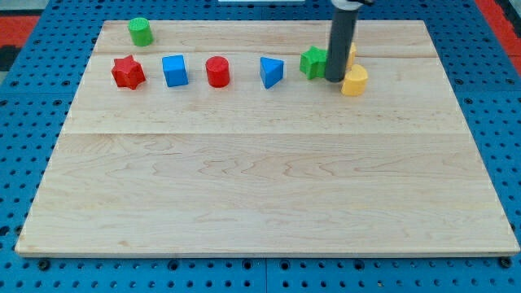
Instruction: Adjust the green star and yellow blocks to make a triangle
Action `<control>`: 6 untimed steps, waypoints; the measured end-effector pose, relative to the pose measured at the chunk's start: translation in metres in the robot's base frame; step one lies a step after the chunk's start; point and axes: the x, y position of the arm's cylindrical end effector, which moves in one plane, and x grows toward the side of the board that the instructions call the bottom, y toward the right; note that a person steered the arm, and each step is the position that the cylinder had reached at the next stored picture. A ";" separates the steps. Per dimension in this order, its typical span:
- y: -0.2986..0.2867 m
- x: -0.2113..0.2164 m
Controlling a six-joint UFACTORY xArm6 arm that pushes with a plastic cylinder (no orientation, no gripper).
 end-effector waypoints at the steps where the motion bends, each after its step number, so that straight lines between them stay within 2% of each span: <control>1: 0.009 0.000; 3: -0.010 -0.033; 4: -0.045 -0.050; 6: -0.060 -0.008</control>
